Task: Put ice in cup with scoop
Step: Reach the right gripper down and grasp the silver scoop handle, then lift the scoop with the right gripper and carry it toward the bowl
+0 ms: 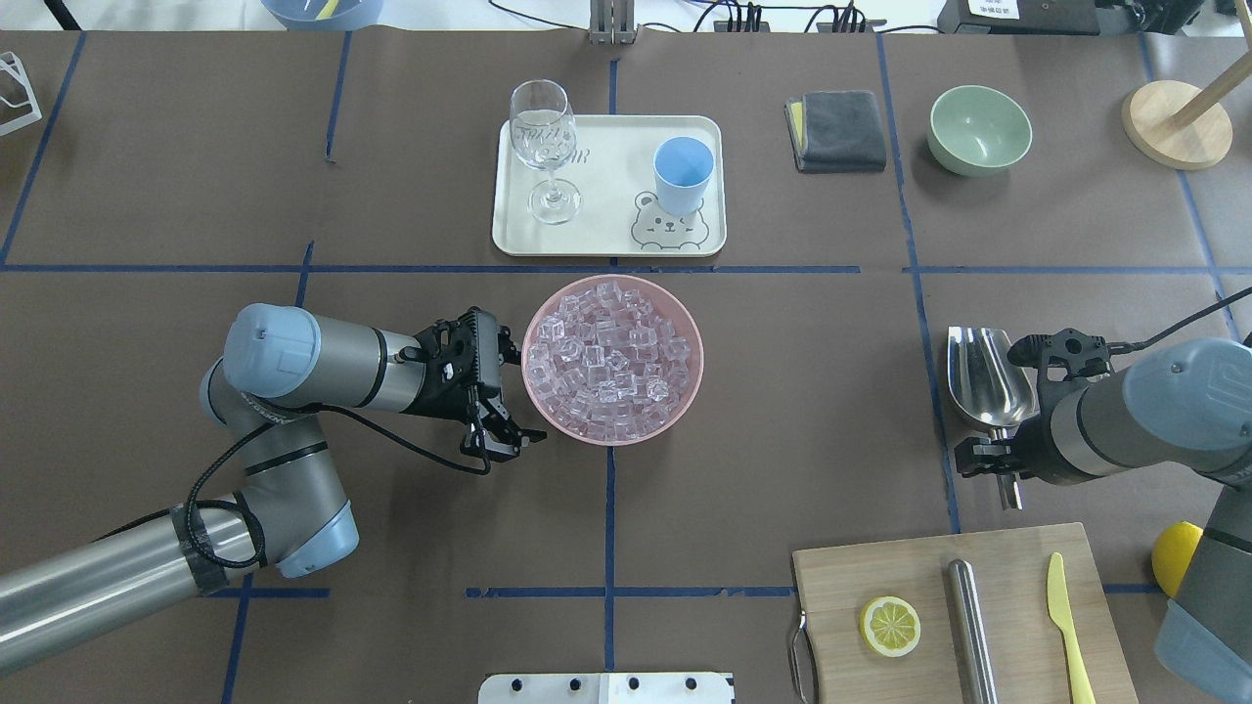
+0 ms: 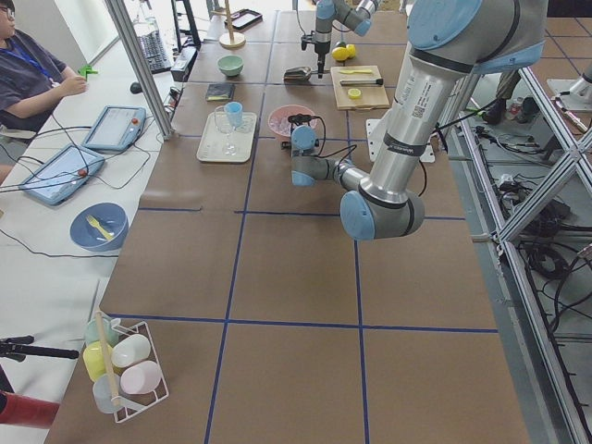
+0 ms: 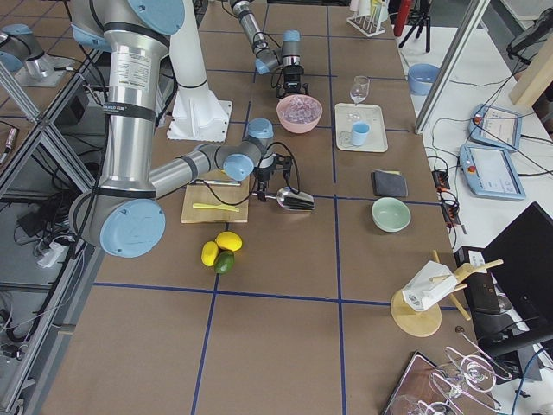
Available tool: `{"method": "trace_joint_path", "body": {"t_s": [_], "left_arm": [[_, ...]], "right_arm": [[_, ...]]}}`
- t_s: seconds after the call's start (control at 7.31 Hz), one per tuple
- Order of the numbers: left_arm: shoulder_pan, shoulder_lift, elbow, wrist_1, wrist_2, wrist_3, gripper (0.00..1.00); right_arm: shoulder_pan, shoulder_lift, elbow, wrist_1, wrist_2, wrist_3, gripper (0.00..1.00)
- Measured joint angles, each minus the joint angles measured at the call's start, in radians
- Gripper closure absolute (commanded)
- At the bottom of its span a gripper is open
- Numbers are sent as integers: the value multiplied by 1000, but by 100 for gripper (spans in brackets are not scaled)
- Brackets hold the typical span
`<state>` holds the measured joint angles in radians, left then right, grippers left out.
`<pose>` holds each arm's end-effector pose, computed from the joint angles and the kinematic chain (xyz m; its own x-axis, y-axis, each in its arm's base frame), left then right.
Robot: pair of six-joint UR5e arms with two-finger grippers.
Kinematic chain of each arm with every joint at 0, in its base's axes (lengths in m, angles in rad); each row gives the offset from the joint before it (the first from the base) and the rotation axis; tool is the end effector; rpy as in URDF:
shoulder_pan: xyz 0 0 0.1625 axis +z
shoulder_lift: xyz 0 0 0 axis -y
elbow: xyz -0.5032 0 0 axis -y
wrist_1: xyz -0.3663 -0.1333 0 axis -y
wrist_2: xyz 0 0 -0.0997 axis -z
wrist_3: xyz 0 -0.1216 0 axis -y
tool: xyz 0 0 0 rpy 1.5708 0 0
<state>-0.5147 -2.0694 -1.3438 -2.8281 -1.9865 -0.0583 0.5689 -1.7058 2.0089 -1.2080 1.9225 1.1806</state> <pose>0.5755 -0.4222 0.4112 0.1011 0.9920 -0.0751 -0.0306 0.0785 0.9964 -0.3137 -0.3091 0.5800 0.7369 0.0473 0.6744 -0.0499 0.9986 -0.0156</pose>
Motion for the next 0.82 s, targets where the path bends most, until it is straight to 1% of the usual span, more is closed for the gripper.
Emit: {"method": "trace_joint_path", "body": {"t_s": [0.55, 0.82], "left_arm": [[-1, 1, 0, -1, 0, 0, 0], [-2, 1, 0, -1, 0, -1, 0]], "right_arm": [[-7, -3, 12, -5, 2, -2, 100], [-11, -3, 57, -9, 3, -13, 100]]}}
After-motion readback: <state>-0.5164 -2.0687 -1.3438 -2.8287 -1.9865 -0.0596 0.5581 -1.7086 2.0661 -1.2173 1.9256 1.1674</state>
